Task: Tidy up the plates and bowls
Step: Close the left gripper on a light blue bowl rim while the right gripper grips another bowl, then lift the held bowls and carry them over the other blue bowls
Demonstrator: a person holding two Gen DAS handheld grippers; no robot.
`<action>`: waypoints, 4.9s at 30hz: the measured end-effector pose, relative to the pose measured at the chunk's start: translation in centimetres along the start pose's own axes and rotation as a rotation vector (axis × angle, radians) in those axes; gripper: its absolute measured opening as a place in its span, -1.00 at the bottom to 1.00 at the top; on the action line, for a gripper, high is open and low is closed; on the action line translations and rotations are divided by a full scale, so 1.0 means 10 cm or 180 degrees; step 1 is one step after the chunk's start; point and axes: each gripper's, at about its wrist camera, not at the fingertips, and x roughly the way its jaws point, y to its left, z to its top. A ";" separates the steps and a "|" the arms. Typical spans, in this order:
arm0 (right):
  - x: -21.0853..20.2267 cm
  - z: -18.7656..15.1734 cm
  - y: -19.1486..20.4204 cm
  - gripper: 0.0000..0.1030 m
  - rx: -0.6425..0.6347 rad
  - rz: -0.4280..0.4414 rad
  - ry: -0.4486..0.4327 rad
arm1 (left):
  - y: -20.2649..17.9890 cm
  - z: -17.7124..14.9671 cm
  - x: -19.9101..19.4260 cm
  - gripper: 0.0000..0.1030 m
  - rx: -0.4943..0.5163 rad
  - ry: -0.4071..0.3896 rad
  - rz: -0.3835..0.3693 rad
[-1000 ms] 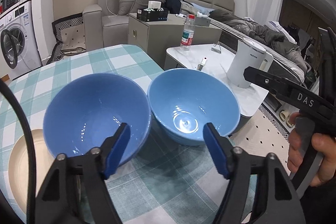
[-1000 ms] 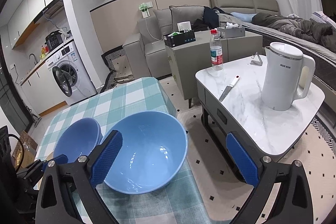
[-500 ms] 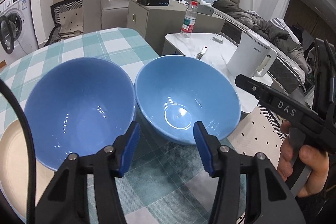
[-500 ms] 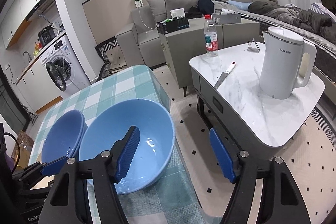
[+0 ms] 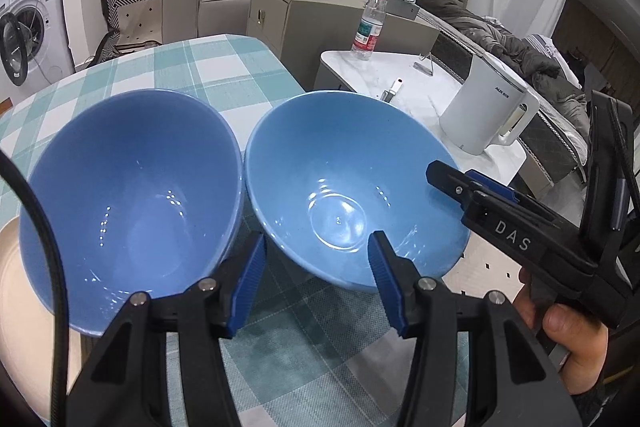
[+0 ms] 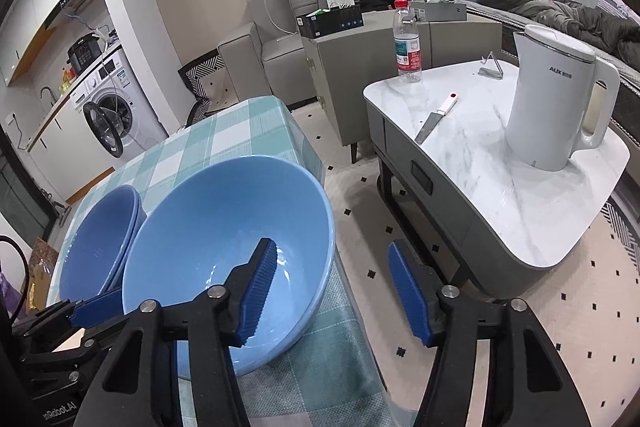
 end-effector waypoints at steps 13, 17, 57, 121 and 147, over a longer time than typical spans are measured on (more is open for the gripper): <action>0.07 -0.01 -0.01 -0.34 0.0015 -0.0009 0.0001 | -0.04 0.02 0.08 -0.22 0.0105 -0.0036 0.0151; 0.08 -0.02 0.02 -0.55 -0.0043 0.0007 0.0002 | -0.04 0.02 0.08 -0.25 0.0119 -0.0044 0.0160; -0.18 -0.01 0.05 -0.59 -0.0077 0.0035 -0.0191 | -0.22 0.05 -0.11 -0.25 0.0310 -0.0217 0.0180; -0.73 -0.02 1.23 -0.55 -0.0492 0.0343 -0.0742 | 0.47 0.10 -1.22 -0.25 0.0106 -0.0914 0.0434; -0.20 -0.03 1.81 -0.54 -0.0763 0.0503 -0.0498 | 1.10 0.03 -1.11 -0.25 -0.0158 -0.0810 0.0610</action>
